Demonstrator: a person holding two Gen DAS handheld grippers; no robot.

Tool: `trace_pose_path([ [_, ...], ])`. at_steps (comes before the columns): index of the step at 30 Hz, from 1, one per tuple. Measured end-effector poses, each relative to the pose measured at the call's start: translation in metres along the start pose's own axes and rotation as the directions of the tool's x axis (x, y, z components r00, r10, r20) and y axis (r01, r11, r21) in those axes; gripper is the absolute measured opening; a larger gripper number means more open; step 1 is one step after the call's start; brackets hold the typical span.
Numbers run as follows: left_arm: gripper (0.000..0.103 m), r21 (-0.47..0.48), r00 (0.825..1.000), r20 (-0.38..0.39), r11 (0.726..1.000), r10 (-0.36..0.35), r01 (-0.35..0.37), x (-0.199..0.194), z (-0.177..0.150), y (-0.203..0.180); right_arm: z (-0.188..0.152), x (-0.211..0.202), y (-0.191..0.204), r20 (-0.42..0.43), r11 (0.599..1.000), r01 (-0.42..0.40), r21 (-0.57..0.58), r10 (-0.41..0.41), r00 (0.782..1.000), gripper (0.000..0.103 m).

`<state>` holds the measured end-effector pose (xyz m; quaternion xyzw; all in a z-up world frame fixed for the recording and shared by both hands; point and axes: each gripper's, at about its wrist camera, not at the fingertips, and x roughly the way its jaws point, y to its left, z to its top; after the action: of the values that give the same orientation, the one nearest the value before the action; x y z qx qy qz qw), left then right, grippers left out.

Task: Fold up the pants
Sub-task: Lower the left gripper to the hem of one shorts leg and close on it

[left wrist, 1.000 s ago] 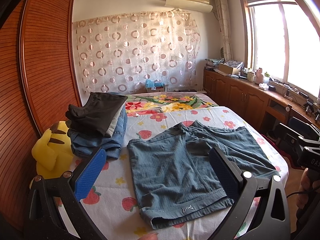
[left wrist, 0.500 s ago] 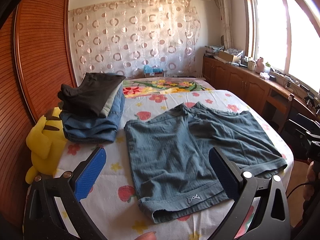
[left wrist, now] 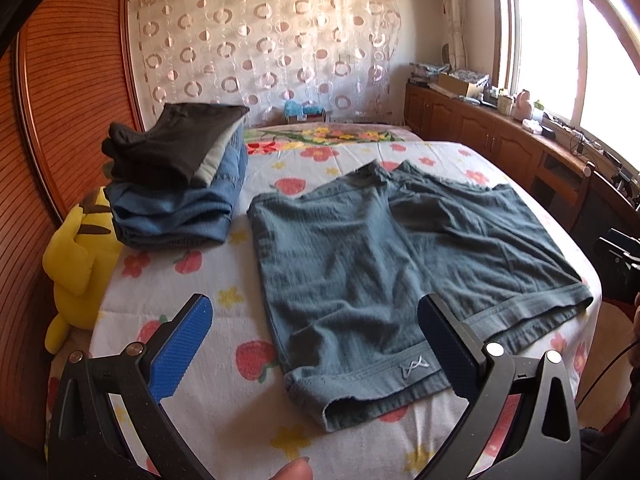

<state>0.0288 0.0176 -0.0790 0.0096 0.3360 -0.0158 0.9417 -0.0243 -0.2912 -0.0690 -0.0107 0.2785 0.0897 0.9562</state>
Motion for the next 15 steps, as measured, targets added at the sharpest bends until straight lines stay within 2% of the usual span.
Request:
trace_pose_path([
  [10,0.101,-0.030,0.995,-0.079,0.998,-0.059,0.056,0.015,-0.031,0.014,-0.020,0.002,-0.022,-0.116,0.999,-0.032,0.006,0.032,0.993,0.067],
  [15,0.087,-0.067,0.987,-0.107,0.991,-0.120,0.113,0.017,-0.041,0.022,-0.026,-0.001,-0.031,-0.170,0.999,-0.046,0.028,0.050,0.984,0.058],
])
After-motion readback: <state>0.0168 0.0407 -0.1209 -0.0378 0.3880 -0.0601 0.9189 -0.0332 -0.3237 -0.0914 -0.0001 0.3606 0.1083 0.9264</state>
